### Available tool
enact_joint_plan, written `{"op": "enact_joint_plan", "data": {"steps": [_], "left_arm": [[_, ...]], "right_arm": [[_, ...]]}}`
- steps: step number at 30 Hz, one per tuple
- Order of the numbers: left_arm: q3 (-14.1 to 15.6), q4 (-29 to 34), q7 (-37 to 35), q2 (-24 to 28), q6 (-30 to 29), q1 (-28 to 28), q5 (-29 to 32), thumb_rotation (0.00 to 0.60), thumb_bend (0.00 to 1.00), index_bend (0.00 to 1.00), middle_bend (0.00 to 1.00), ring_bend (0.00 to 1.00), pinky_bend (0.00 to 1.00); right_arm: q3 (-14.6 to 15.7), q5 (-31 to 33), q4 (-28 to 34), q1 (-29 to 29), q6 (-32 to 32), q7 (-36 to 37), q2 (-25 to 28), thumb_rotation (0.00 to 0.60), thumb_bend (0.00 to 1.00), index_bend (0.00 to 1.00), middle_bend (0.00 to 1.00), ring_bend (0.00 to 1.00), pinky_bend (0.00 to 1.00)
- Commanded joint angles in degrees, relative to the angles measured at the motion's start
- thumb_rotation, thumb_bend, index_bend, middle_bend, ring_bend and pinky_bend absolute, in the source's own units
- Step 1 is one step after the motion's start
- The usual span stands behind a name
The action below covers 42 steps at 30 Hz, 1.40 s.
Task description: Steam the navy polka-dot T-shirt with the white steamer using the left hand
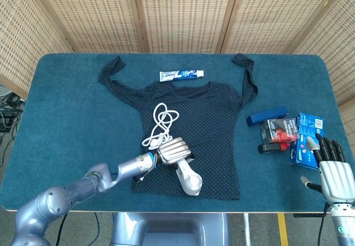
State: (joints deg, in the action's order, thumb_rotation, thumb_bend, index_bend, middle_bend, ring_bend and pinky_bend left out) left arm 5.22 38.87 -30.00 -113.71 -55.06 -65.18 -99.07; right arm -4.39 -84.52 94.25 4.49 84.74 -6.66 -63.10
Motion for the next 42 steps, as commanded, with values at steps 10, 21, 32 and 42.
{"op": "enact_joint_plan", "data": {"steps": [10,21,32,42], "left_arm": [[-0.43,-5.18,0.86,0.04,1.07,1.17,1.41,0.600,0.51,1.00,0.82,0.74,0.80],[-1.04,-11.70,-1.77,-0.60,1.59,3.00,3.22,0.600,0.51,1.00,0.82,0.74,0.80],[-1.77,-16.66,-3.56,-0.71,3.25,4.18,4.89,0.600,0.51,1.00,0.82,0.74,0.80],[-2.12,-20.26,-5.23,-0.84,4.64,5.27,5.98,0.600,0.51,1.00,0.82,0.74,0.80]], "right_arm": [[-0.11,0.21,-0.06,-0.02,0.14,-0.65,-0.19,0.600,0.00,0.01,0.00,0.00,0.00],[-0.05,0.45,-0.19,0.17,-0.37,-0.99,-0.45,0.600,0.00,0.01,0.00,0.00,0.00],[0.05,0.64,-0.34,0.39,-0.92,-1.47,-0.78,0.600,0.00,0.01,0.00,0.00,0.00],[0.19,0.61,-0.29,0.50,-1.17,-1.84,-0.98,0.600,0.00,0.01,0.00,0.00,0.00]]}}
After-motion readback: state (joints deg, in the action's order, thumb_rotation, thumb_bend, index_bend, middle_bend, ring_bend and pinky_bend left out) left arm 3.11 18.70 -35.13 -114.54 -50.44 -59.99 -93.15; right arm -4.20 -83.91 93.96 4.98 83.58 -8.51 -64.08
